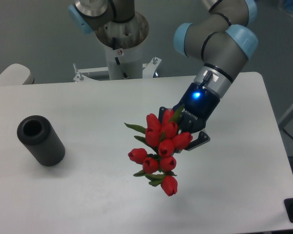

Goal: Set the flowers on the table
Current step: 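Carry the red tulip bunch in the gripper toward the table surface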

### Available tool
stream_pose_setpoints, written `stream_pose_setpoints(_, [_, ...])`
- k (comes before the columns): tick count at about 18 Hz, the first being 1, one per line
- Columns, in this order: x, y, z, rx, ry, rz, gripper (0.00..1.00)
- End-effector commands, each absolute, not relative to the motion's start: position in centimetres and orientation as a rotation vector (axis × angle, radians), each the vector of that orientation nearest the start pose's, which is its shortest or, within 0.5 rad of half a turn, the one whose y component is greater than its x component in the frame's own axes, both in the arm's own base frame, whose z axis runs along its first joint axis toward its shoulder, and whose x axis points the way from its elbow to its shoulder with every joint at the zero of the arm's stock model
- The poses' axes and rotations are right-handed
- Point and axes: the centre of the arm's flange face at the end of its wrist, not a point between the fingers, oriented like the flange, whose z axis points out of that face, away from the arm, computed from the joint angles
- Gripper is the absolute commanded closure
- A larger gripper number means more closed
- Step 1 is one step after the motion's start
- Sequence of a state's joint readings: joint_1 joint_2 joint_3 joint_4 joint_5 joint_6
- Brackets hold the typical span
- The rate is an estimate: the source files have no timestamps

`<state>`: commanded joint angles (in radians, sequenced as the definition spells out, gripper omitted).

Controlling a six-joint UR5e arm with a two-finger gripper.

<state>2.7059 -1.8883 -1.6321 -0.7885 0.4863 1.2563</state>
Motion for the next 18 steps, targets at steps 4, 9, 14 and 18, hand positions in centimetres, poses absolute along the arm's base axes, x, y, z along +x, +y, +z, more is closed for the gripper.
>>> stream_pose_setpoints(4, [-45.7, 45.3, 41.4, -2.065, 0.382, 0.000, 0.71])
stream_pose_setpoints(9, [-45.5, 45.2, 41.3, -2.110, 0.388, 0.032, 0.71])
stream_pose_setpoints(14, [-45.6, 44.2, 41.6, -2.274, 0.381, 0.154, 0.71])
stream_pose_setpoints(18, [-42.9, 45.6, 40.4, -2.454, 0.447, 0.247, 0.71])
